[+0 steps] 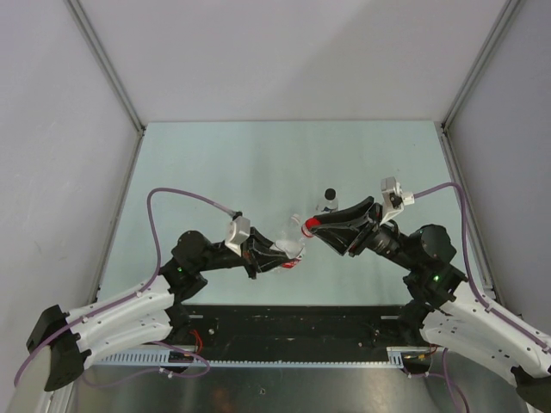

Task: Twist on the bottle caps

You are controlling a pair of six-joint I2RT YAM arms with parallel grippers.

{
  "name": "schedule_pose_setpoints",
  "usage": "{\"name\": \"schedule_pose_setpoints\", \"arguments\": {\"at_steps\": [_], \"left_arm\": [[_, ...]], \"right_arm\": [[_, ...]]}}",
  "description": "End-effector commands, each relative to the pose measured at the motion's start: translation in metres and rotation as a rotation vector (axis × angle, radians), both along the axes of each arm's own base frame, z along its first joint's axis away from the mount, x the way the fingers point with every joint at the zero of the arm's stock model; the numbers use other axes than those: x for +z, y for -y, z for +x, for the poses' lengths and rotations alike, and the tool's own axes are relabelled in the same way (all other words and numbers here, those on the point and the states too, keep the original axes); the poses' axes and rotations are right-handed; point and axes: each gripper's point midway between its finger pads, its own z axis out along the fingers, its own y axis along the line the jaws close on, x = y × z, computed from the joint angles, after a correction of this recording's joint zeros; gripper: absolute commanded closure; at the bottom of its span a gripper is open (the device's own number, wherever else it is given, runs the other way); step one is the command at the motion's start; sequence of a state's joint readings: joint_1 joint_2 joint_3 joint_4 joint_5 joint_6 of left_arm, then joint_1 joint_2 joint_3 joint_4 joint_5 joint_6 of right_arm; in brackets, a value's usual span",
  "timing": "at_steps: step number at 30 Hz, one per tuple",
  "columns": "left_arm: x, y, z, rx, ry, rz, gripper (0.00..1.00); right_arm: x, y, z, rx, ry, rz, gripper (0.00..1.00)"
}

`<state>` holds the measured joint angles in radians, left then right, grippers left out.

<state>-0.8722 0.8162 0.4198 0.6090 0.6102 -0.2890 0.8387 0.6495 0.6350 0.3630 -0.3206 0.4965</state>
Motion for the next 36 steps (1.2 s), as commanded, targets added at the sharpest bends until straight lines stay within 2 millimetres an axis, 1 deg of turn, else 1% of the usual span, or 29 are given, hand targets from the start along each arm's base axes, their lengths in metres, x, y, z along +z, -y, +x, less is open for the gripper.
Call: {"name": "schedule_pose_setpoints", "arguments": {"at_steps": [1,6,11,14,17,19,24,28,31,35,36], "left_arm": [[0.06,-0.004,0.0,0.023,0.08,-0.161,1.0],[0.07,-0.004,-0.001,0.013,0.118,-0.172,1.0],[0.077,-0.003,-0.004,-0.004,0.147,-0.179,1.0],[0.081,-0.003,-0.01,-0.038,0.19,-0.178,1.0],[0.085,-0.006,-0.02,-0.076,0.242,-0.184,1.0],[0.088,-0.008,-0.023,-0.085,0.255,-0.19,1.0],[0.096,-0.006,-0.022,-0.093,0.223,-0.198,1.0],[0.106,-0.005,-0.016,-0.065,0.202,-0.217,1.0],[0.107,-0.004,-0.011,-0.038,0.234,-0.22,1.0],[0.103,-0.003,0.002,0.03,0.286,-0.211,1.0],[0.101,-0.002,0.005,0.045,0.299,-0.205,1.0]], "right_arm": [[-0.021,-0.009,-0.008,0.049,-0.026,-0.062,1.0],[-0.027,-0.013,-0.014,0.079,0.005,-0.105,1.0],[-0.046,-0.014,-0.017,0.098,0.003,-0.189,1.0],[-0.052,-0.014,-0.028,0.158,0.033,-0.229,1.0],[-0.054,-0.012,-0.038,0.205,0.06,-0.253,1.0],[-0.053,-0.011,-0.041,0.215,0.067,-0.26,1.0],[-0.056,-0.016,-0.045,0.252,0.072,-0.269,1.0],[-0.06,-0.021,-0.036,0.221,0.036,-0.273,1.0],[-0.066,-0.021,-0.021,0.137,-0.028,-0.286,1.0],[-0.082,-0.015,0.004,-0.009,-0.126,-0.326,1.0],[-0.088,-0.013,0.009,-0.037,-0.153,-0.345,1.0]]}}
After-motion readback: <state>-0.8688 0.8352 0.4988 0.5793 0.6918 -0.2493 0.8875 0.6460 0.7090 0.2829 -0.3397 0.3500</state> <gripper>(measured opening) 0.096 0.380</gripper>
